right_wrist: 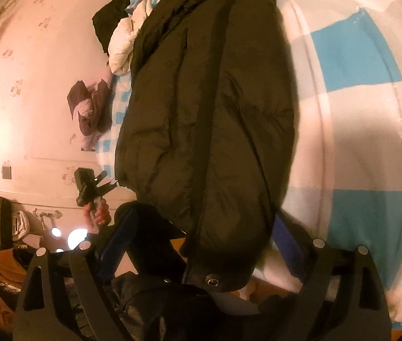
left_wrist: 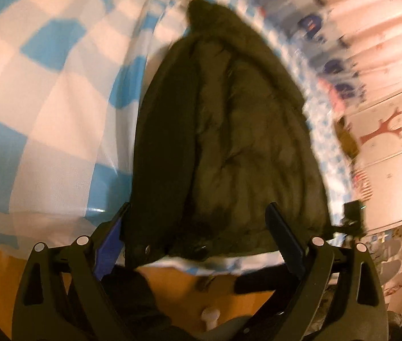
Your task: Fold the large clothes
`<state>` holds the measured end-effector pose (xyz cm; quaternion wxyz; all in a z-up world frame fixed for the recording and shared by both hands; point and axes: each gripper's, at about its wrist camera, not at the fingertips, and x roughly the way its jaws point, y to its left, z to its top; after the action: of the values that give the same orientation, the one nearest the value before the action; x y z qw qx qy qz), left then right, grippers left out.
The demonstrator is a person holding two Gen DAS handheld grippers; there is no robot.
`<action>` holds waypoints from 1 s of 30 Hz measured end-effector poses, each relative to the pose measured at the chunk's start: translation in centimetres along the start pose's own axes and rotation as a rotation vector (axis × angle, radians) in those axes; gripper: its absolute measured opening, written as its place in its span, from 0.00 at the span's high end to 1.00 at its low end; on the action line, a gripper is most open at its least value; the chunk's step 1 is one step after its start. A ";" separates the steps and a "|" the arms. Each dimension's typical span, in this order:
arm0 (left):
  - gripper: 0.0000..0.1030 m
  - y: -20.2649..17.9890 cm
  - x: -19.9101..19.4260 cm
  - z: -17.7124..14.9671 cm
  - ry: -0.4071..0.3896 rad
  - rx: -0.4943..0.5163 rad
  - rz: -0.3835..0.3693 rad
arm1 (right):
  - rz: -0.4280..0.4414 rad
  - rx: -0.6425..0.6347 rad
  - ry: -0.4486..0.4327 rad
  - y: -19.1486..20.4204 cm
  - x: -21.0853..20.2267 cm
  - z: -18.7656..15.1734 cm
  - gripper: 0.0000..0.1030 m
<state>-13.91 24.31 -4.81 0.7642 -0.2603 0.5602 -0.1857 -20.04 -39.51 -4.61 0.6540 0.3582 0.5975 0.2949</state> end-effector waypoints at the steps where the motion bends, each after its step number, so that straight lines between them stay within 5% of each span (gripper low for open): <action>1: 0.14 -0.1 0.4 0.0 0.013 -0.001 0.011 | -0.002 -0.008 0.008 0.2 0.2 0.0 0.13; 4: 0.14 -0.8 -0.5 -0.2 -0.024 0.000 -0.046 | 0.067 -0.044 0.064 1.3 1.0 -0.6 0.12; 8: 0.14 -0.6 -0.4 -0.1 0.019 0.006 -0.030 | -0.058 -0.059 0.115 1.3 2.6 -0.9 0.13; 11: 0.14 -1.5 -1.4 -0.4 -0.011 0.030 -0.063 | -0.035 -0.068 0.075 1.8 2.7 -0.6 0.15; 15: 0.14 -1.0 -2.0 -0.2 -0.023 0.012 -0.117 | -0.014 -0.115 0.019 3.3 2.9 -0.4 0.51; 17: 0.14 -0.5 -3.0 -0.3 -0.056 -0.003 -0.154 | 0.019 -0.123 -0.013 3.5 2.4 -0.2 0.53; 21: 0.14 -0.9 -2.5 -0.7 0.019 0.043 0.059 | 0.043 -0.134 -0.034 3.9 2.2 0.0 0.55; 26: 0.14 -3.1 -2.7 -1.3 0.024 0.103 -0.020 | 0.163 -0.153 -0.138 4.1 0.4 0.5 0.64; 30: 0.14 -3.5 -1.6 -0.8 0.059 0.113 -0.005 | 0.191 -0.172 -0.171 4.9 -0.2 1.0 0.66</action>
<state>-15.14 22.28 -1.69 0.7602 -0.2126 0.5706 -0.2264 -18.84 -37.02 -0.42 0.6998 0.3799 0.4753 0.3742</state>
